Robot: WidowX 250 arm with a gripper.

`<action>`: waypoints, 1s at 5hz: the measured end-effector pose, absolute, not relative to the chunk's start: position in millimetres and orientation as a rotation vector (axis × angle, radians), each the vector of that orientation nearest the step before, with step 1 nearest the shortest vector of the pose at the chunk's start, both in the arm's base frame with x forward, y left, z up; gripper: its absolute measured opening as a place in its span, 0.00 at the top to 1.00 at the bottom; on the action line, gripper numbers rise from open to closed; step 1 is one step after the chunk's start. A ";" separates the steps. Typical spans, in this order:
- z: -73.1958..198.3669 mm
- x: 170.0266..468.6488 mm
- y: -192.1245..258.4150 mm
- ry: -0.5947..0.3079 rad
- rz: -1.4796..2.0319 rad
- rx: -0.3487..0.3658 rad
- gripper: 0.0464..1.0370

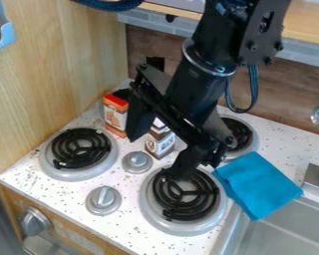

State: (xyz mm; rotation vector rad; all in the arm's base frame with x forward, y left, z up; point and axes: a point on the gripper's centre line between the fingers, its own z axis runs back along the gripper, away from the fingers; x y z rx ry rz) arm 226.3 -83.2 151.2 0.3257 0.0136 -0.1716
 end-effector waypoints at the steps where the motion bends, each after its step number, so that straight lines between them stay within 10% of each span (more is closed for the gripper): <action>1: 145.5 226.0 -83.0 0.033 -0.166 0.336 0.04; 2: 129.2 247.0 -78.0 -0.001 -0.022 0.422 0.04; 5: 104.2 326.1 -60.9 -0.144 0.481 0.348 0.04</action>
